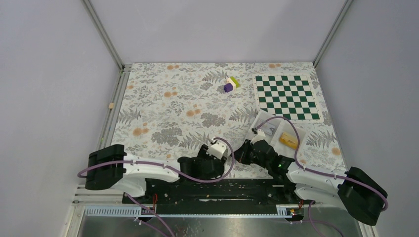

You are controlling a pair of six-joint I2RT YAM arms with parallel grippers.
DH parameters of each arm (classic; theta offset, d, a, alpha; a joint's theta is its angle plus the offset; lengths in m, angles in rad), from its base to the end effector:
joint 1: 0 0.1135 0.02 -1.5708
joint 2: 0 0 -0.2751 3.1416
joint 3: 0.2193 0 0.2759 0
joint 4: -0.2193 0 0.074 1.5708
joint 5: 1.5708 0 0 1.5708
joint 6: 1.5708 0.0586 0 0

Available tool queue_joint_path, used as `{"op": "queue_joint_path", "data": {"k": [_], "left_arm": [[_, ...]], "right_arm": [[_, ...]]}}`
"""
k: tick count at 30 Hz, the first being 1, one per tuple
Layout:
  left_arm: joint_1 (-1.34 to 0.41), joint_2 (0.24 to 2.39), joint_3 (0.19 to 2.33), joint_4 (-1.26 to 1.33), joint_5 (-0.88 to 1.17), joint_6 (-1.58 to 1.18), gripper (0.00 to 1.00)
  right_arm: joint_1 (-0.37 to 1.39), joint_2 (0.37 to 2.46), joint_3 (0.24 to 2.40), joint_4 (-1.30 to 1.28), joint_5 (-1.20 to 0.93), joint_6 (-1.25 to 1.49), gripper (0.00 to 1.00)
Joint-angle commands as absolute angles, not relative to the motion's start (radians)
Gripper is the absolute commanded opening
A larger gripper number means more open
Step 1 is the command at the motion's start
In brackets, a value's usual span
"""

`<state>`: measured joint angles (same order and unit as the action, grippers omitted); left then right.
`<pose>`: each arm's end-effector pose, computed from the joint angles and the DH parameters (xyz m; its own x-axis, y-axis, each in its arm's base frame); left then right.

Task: Take the credit cards out of the card holder
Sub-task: Open the card holder at the center of the board.

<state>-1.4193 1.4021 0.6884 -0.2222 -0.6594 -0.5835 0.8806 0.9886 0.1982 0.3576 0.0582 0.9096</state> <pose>0.0790 -0.2793 0.1569 -0.5016 0.4006 -0.7667 0.5393 0.8378 0.0849 0.1434 0.1683 0.1386 -0.7450 0.3352 -0.5767 -0.2413 0.6706 0.7015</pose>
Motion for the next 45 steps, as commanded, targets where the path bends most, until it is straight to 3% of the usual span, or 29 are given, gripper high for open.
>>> {"op": "queue_joint_path", "data": {"k": [1,13,19,22,31,45], "left_arm": [[-1.362,1.354,0.640,-0.162,-0.650,-0.660,0.63],[-1.154,1.175,0.495,-0.083,-0.498,-0.811,0.62],[-1.180,1.167,0.521,-0.040,-0.414,-0.652,0.76],[-1.249,1.240,0.583,-0.083,-0.491,-0.606,0.82],[-1.260,1.257,0.610,-0.005,-0.426,-0.650,0.94],[-1.106,1.158,0.536,-0.025,-0.321,-0.686,0.88]], "right_arm": [[0.870,0.992,0.190,0.395,0.043,0.887,0.00],[0.861,1.004,0.208,0.374,0.004,0.832,0.00],[0.860,0.972,0.214,0.383,-0.023,0.843,0.00],[0.859,0.937,0.228,0.366,-0.028,0.852,0.00],[0.857,0.848,0.374,0.237,-0.050,0.782,0.00],[0.842,0.824,0.335,0.177,-0.006,0.739,0.00]]}}
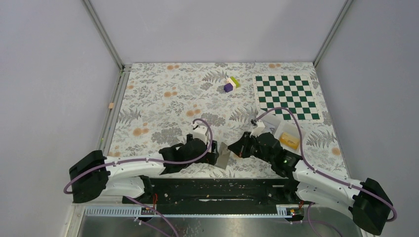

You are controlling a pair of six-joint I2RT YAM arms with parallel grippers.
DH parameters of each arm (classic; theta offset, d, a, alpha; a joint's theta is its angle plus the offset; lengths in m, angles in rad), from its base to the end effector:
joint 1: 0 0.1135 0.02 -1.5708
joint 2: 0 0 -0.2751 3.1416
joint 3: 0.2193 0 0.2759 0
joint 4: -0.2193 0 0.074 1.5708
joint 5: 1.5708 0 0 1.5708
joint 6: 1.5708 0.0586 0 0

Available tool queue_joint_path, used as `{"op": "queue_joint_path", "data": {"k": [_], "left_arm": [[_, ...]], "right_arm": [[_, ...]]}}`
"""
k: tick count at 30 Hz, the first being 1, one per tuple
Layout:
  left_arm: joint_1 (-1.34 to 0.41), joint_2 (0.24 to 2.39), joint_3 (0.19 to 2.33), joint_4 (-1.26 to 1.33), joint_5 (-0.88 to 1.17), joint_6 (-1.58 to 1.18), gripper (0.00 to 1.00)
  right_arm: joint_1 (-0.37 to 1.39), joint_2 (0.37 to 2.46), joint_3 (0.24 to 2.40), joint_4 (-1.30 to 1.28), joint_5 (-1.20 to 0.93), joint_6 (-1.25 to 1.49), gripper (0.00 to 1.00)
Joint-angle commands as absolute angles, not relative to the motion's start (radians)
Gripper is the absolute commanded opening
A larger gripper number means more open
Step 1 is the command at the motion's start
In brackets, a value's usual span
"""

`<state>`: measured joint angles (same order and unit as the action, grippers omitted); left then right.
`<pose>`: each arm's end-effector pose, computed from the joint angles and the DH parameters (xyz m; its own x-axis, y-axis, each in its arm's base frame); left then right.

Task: Take the credit cards out of the card holder
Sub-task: Open the card holder at the center of the board.

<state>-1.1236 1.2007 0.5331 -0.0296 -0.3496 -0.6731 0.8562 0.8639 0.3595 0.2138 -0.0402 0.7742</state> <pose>0.1340 -0.2330 0.1675 -0.6744 0.0518 -0.7365 0.4005 0.8637 -0.3060 0.1510 0.1776 0.2071 -0.6796 0.2827 -0.6769 -0.4264 0.5987 0.6781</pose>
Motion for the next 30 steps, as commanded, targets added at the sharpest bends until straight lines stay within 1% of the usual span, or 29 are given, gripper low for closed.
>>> {"op": "queue_joint_path", "data": {"k": [1,6,7,12,17,20,24,30], "left_arm": [[-1.104,1.149,0.535,-0.034,-0.323,-0.690,0.88],[-1.072,1.148,0.536,-0.067,-0.289,-0.735,0.86],[-1.064,1.155,0.536,-0.073,-0.277,-0.743,0.86],[-1.039,1.193,0.555,-0.096,-0.247,-0.771,0.82],[-1.019,1.235,0.565,-0.080,-0.179,-0.797,0.78],[-1.019,1.235,0.559,-0.037,-0.135,-0.787,0.76],[-1.015,1.236,0.564,-0.007,-0.104,-0.789,0.73],[-1.000,1.324,0.567,0.097,-0.013,-0.787,0.69]], "right_arm": [[0.836,0.807,0.321,0.163,0.018,0.737,0.00],[0.813,0.710,0.270,0.021,0.137,0.738,0.00],[0.807,0.694,0.268,-0.052,0.167,0.752,0.00],[0.795,0.655,0.291,-0.274,0.257,0.839,0.00],[0.795,0.610,0.319,-0.418,0.324,0.885,0.00],[0.794,0.595,0.329,-0.456,0.333,0.889,0.00],[0.795,0.577,0.323,-0.448,0.312,0.889,0.03],[0.795,0.565,0.314,-0.428,0.297,0.882,0.02]]}}
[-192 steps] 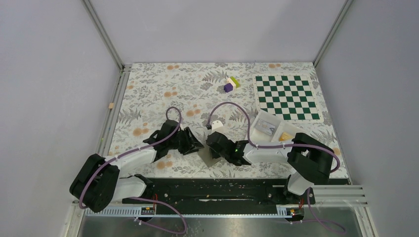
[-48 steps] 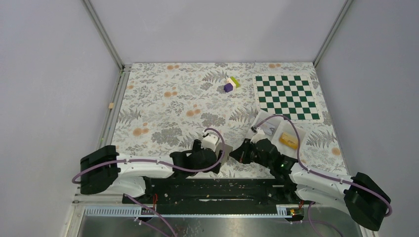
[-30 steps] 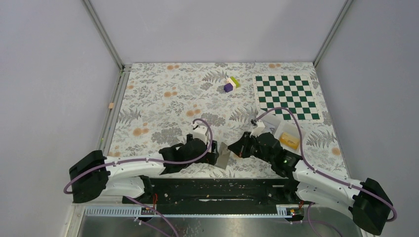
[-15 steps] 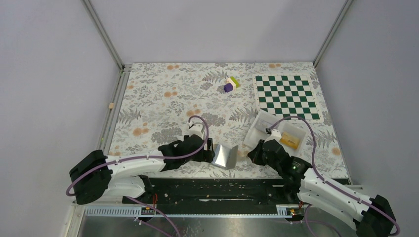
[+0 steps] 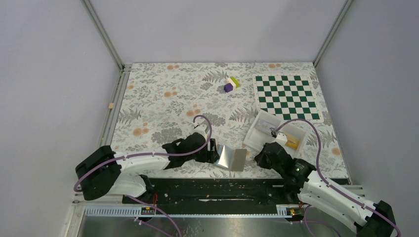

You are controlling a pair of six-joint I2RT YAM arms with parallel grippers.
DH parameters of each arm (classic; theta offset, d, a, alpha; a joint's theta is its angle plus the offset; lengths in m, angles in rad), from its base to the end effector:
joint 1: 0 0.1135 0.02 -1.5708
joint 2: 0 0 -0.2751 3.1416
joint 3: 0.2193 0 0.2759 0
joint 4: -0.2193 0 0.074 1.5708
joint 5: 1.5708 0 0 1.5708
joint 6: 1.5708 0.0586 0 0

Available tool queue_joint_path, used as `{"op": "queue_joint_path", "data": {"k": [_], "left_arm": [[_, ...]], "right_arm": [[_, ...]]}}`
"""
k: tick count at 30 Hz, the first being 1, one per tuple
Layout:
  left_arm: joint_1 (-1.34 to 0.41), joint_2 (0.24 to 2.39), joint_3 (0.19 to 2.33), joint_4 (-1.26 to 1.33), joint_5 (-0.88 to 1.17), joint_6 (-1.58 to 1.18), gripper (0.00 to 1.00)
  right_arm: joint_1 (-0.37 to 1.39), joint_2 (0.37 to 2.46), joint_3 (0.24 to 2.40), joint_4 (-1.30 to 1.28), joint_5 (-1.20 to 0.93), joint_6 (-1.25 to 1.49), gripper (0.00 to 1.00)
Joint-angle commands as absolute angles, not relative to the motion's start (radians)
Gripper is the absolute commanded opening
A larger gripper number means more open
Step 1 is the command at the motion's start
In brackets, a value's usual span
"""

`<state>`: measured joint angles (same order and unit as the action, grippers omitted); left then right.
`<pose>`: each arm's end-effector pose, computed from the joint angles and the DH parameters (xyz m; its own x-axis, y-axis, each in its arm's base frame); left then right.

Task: Take the credit cards out of the card holder
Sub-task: Open the card holder at the center of the board.

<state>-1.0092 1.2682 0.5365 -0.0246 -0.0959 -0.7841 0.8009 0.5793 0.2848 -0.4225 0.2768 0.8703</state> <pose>0.1511 -0.2296 0.1500 -0.8275 -0.0047 -0.5614 0.3122 0.8272 -0.4671 0.1251 0.1060 0.1577 -0.7132 0.3209 -0.6232 -0.0031 0.8876 0.4605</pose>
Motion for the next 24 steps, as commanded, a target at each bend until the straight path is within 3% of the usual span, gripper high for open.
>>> {"op": "queue_joint_path", "data": {"k": [1,24], "left_arm": [[-1.000,1.340,0.569,0.108,-0.006,-0.786,0.68],[-0.895,1.318,0.494,0.137,0.095,-0.882,0.61]], "right_arm": [[0.795,0.562,0.311,-0.426,0.296,0.883,0.02],[0.795,0.606,0.260,-0.494,0.348,0.974,0.00]]}}
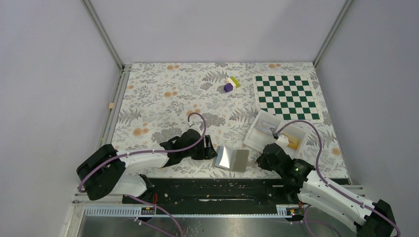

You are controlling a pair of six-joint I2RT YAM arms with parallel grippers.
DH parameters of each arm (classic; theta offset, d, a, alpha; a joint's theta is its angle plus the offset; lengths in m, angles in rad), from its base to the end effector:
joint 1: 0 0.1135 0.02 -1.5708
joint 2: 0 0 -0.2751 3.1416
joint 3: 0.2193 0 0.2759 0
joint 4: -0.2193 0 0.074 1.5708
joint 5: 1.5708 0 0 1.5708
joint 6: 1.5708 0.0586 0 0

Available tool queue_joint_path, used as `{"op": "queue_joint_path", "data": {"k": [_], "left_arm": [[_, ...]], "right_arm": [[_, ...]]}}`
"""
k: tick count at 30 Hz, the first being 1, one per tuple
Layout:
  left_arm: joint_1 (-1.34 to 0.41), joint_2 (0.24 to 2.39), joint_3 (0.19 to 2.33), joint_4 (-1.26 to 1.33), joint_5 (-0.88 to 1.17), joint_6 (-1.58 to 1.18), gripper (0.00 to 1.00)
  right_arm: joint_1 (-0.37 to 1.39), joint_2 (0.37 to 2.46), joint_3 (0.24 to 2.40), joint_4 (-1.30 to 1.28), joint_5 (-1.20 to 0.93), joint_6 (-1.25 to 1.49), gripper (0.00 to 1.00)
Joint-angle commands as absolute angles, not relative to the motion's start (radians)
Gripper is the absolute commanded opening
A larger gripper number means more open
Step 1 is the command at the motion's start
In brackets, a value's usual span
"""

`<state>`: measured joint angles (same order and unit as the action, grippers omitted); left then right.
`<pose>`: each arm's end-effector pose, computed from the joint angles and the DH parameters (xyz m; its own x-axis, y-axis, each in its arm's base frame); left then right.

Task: Take the credit cards out of the card holder
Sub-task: Open the card holder at the center of the board.

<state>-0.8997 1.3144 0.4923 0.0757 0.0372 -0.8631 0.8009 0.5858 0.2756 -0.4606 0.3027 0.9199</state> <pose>0.1692 -0.2166 0.1332 -0.8821 -0.1102 -0.4581 0.1990 0.7941 -0.5743 0.1230 0.1018 0.1500 -0.7206 0.3476 -0.5999 0.0607 0.8935 0.4449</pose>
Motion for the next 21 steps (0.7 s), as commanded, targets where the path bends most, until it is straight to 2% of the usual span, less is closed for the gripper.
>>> {"op": "queue_joint_path", "data": {"k": [1,7,21], "left_arm": [[-0.894,1.328,0.494,0.147,0.105,-0.884,0.60],[-0.892,1.373,0.504,0.132,0.116,-0.902,0.53],[-0.890,1.501,0.507,0.359,0.303,-0.899,0.52]], "right_arm": [[0.795,0.611,0.259,-0.493,0.350,0.977,0.00],[0.795,0.615,0.250,-0.504,0.356,0.997,0.00],[0.795,0.583,0.222,-0.470,0.329,0.978,0.00]]}}
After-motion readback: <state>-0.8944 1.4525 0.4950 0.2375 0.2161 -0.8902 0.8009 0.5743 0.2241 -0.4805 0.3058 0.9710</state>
